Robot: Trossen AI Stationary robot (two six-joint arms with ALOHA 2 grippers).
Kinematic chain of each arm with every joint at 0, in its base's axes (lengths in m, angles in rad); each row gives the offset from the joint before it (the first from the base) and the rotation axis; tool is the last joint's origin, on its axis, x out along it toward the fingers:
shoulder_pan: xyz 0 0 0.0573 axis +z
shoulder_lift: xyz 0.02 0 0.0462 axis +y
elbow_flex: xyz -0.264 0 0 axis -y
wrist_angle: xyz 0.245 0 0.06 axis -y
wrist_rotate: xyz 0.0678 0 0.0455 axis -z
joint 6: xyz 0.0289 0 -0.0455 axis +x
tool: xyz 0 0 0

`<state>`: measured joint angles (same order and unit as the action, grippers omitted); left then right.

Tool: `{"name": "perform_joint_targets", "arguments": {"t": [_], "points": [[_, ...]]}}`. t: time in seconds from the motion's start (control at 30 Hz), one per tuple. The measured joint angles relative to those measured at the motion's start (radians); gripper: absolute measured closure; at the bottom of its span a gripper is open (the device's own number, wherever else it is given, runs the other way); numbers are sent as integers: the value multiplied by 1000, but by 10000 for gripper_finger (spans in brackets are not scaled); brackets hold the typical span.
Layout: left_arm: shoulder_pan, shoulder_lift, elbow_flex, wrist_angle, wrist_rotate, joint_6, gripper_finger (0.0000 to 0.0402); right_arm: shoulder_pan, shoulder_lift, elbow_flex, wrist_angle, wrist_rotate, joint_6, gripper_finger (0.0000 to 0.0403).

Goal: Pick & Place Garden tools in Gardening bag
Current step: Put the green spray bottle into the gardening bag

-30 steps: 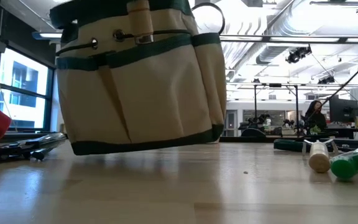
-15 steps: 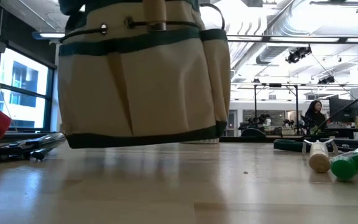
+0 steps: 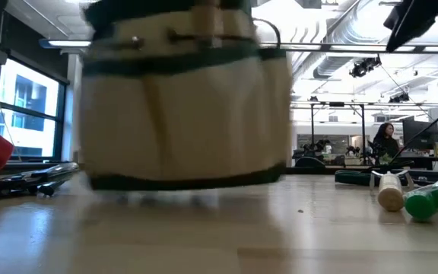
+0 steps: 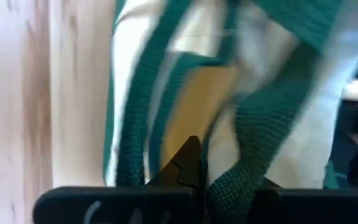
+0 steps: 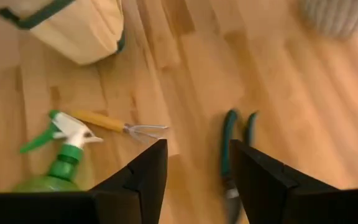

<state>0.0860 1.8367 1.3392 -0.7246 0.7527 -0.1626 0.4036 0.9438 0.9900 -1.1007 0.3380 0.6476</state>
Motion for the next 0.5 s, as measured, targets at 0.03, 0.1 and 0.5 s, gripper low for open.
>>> {"name": "perform_joint_targets", "arguments": {"t": [0.03,0.1,0.5], "points": [[0,3,-1,-6,-2,0,402,-7,32,1,3,-26,27,237],[0,10,-1,7,2,-4,402,-13,93,1,9,-95,67,232],[0,60,-2,27,31,-16,402,-11,401,1,197,-462,86,147]]}}
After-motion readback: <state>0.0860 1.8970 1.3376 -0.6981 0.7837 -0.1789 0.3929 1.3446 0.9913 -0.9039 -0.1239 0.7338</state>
